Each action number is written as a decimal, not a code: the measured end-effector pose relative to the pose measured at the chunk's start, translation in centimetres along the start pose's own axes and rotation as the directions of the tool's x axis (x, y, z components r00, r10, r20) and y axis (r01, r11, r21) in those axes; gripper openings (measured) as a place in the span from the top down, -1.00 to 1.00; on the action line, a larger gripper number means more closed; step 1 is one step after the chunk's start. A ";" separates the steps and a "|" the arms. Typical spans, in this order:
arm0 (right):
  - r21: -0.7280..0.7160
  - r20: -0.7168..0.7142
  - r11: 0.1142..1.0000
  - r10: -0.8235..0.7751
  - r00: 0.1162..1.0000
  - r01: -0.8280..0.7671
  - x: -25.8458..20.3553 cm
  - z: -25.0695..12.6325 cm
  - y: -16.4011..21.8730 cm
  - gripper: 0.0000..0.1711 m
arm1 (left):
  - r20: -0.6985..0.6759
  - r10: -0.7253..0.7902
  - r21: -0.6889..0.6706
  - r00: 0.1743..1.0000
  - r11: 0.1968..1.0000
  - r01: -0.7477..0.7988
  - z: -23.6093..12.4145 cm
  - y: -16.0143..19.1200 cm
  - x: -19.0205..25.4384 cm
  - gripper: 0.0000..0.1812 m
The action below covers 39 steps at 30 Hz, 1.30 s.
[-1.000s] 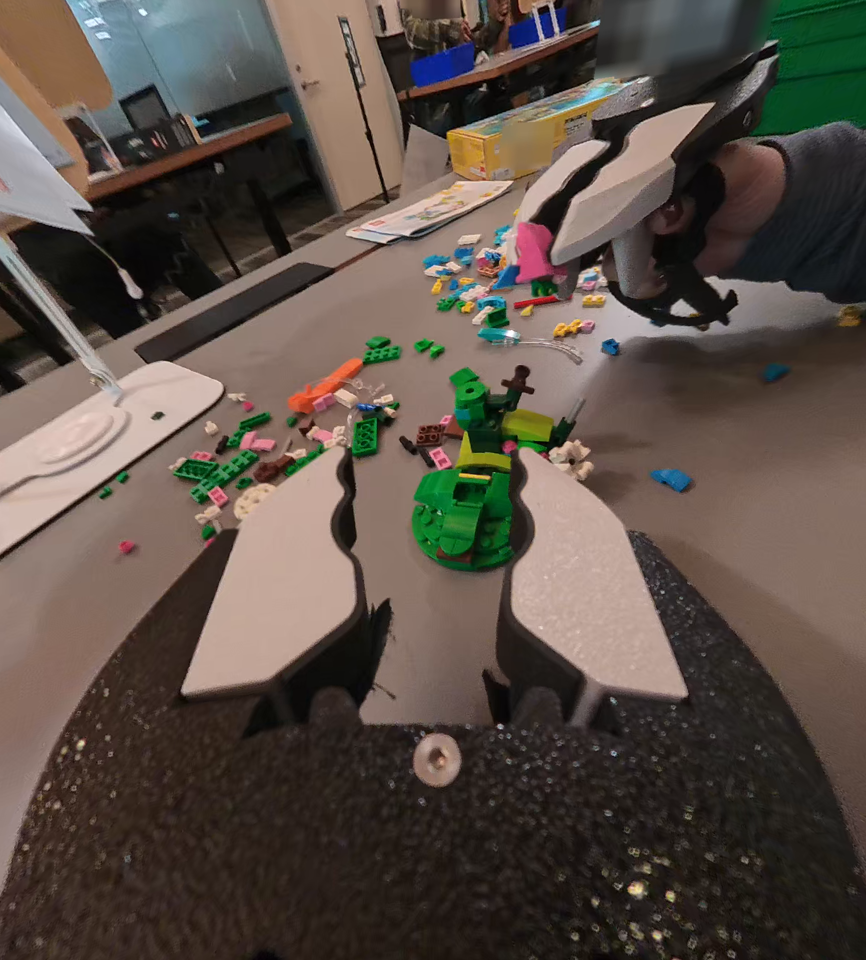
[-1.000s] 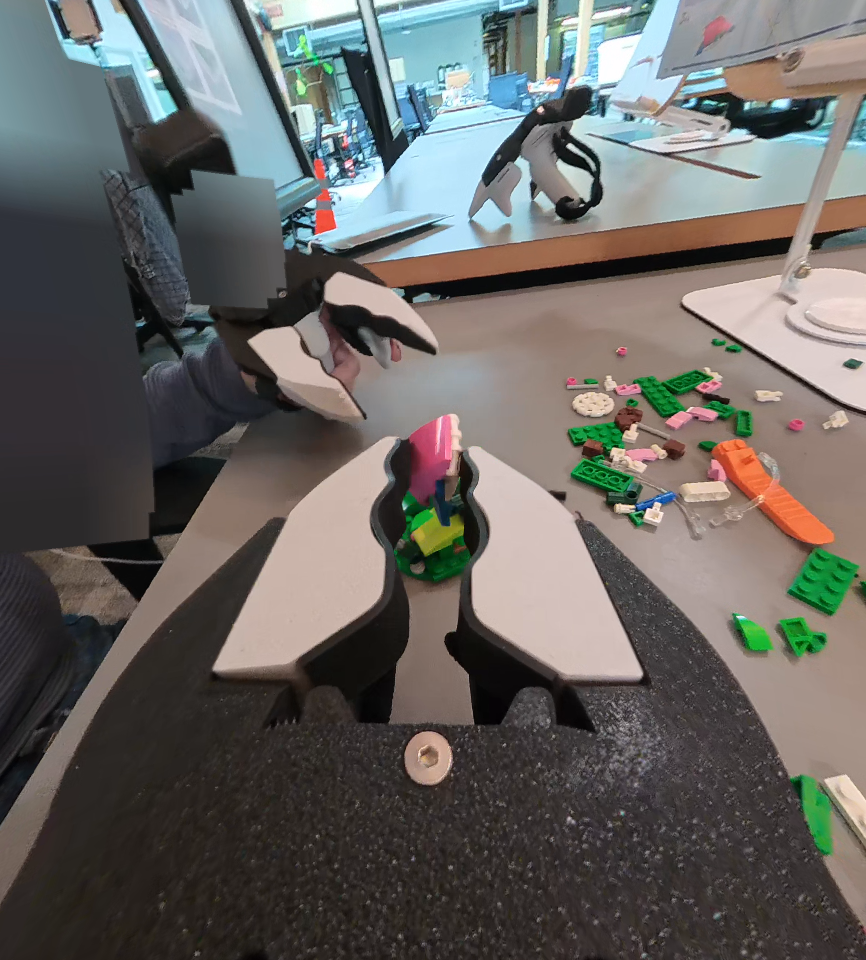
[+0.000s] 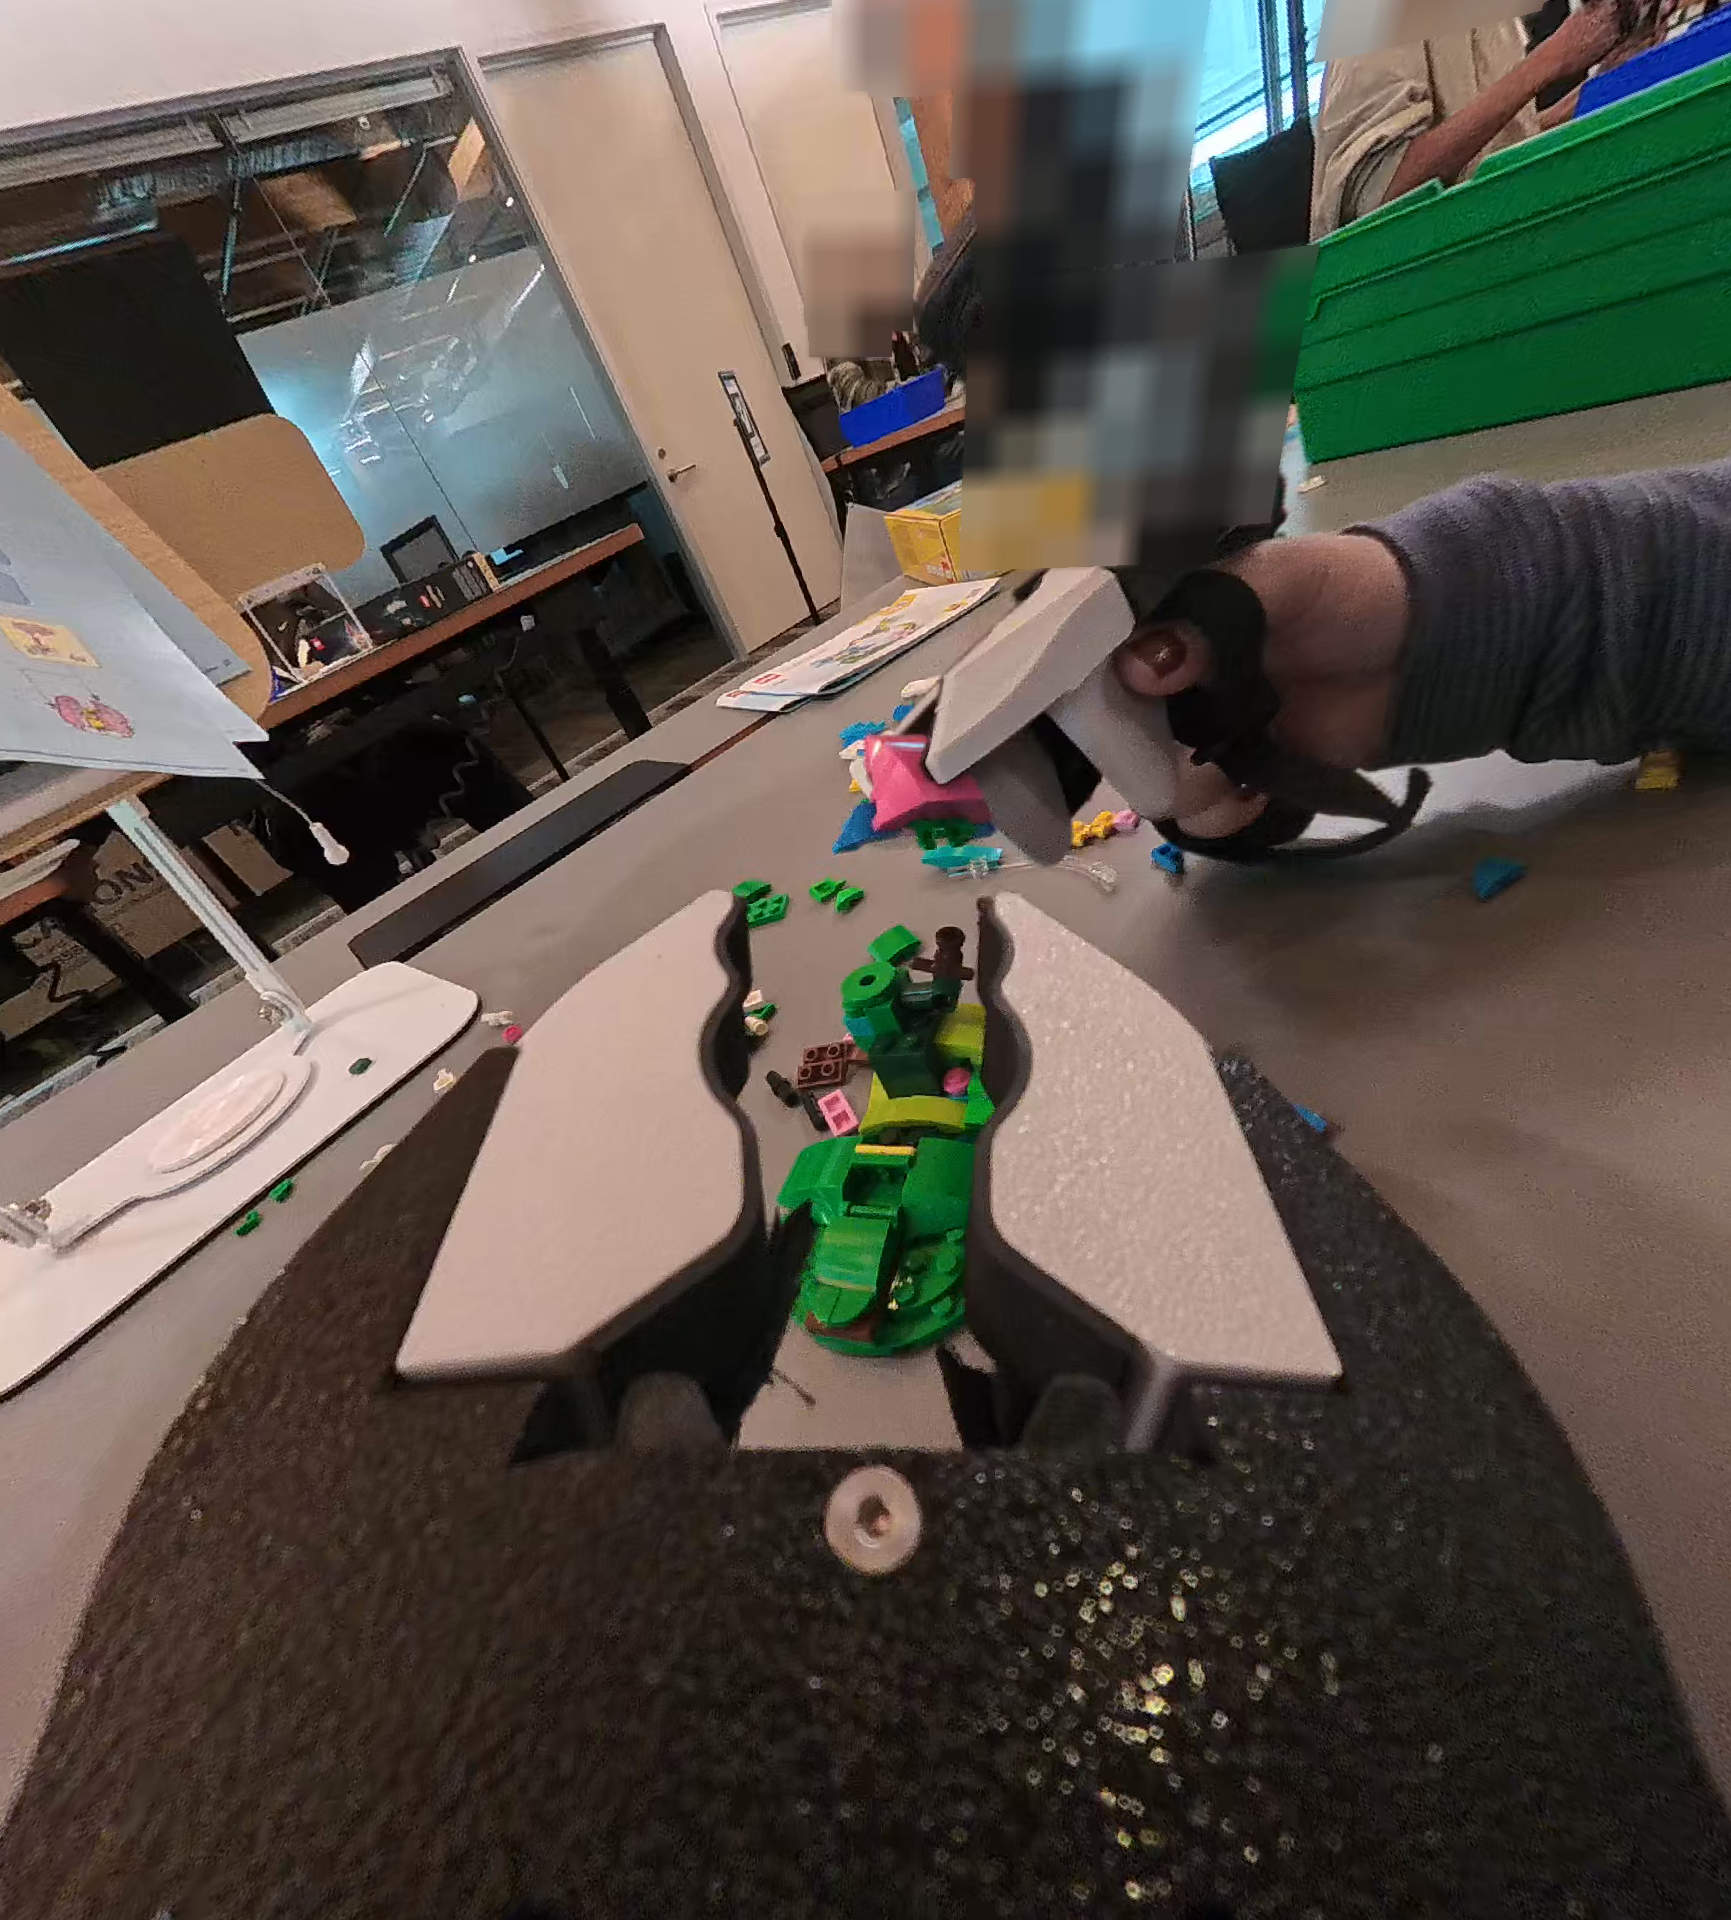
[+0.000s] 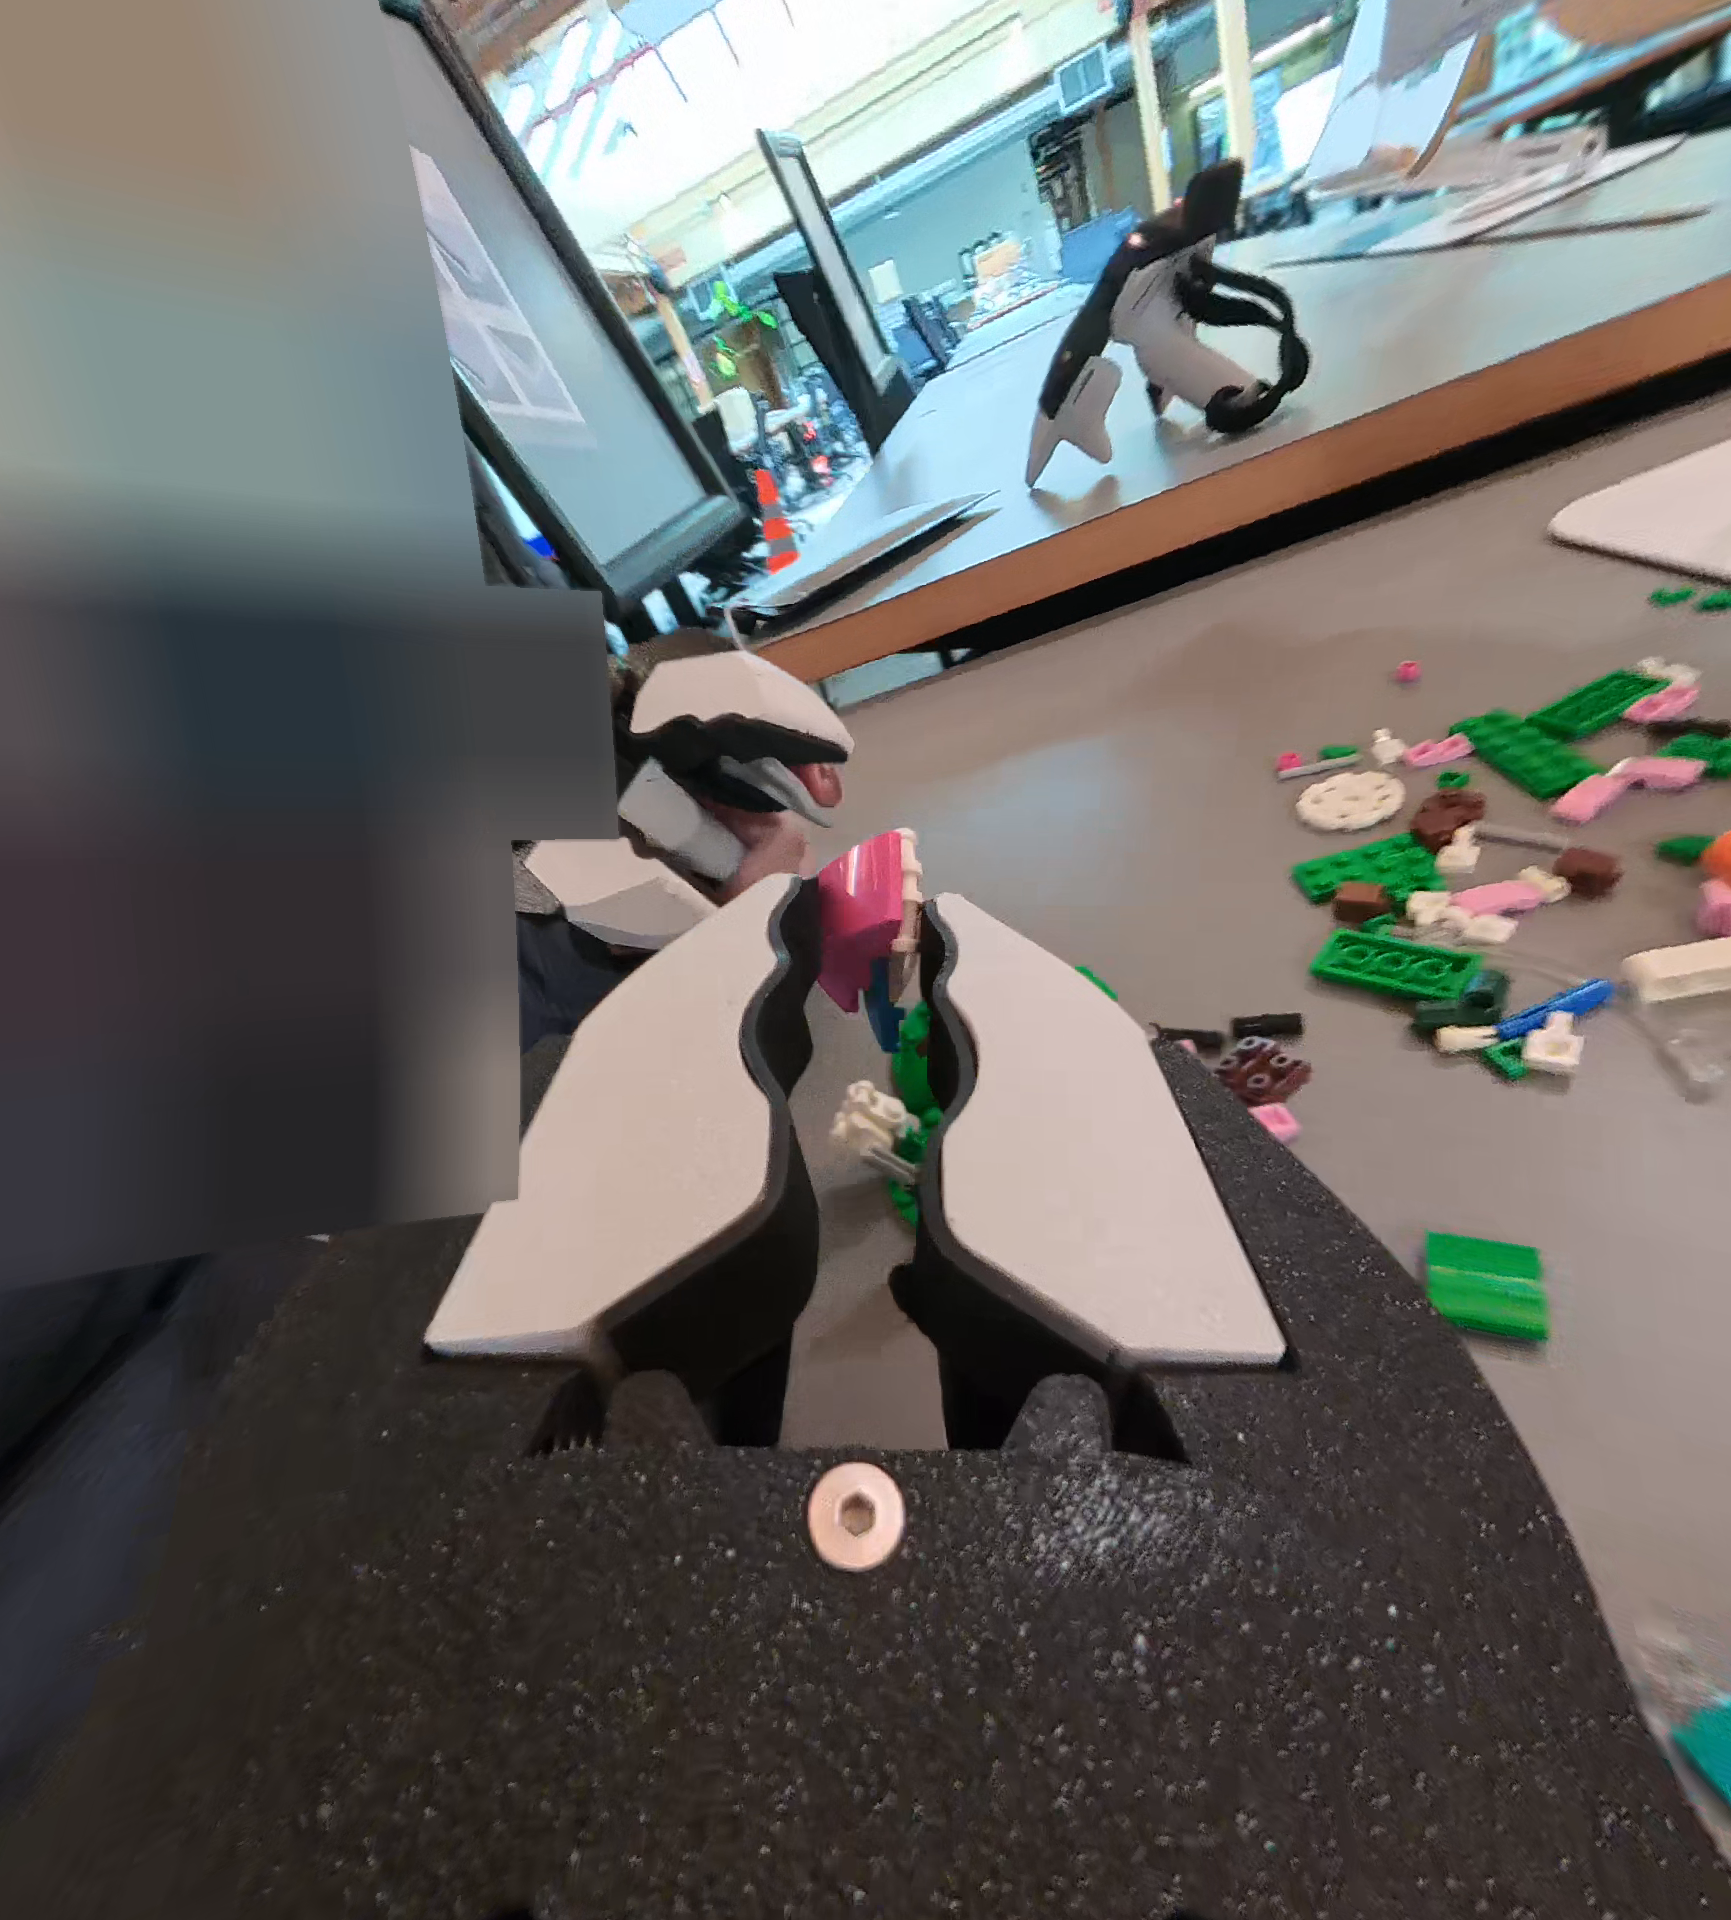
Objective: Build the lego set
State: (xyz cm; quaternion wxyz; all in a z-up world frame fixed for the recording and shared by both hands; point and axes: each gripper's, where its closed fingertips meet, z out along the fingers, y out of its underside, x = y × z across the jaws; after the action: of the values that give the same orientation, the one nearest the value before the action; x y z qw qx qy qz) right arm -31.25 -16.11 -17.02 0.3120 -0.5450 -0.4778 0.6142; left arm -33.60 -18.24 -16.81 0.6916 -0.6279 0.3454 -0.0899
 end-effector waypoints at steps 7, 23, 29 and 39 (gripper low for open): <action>-0.014 0.089 0.993 0.121 0.989 -0.120 -0.5 0.3 0.6 0.80 | -0.025 0.000 0.007 1.000 1.000 0.000 0.3 -0.2 0.7 0.57; -0.087 0.094 0.996 0.018 0.995 -0.010 -1.3 0.6 1.4 0.80 | -0.032 0.044 -0.001 0.999 0.999 -0.044 0.4 0.0 1.0 0.79; -0.197 -0.245 0.980 -0.050 0.968 0.001 3.6 -1.5 2.3 0.80 | 0.240 0.042 -0.079 0.970 0.997 -0.024 -0.5 1.2 -3.5 0.90; -0.450 -0.359 0.862 0.065 0.931 -0.233 4.6 -4.0 6.9 0.80 | 0.292 -0.128 -0.007 0.948 0.991 0.136 -1.4 1.3 -5.3 0.95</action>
State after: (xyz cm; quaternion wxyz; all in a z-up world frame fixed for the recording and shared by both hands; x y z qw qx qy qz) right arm -27.43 -13.37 -24.87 0.1922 -0.7368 -0.5127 0.3967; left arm -38.82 -16.19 -16.05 0.7187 -0.6654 0.1981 -0.0379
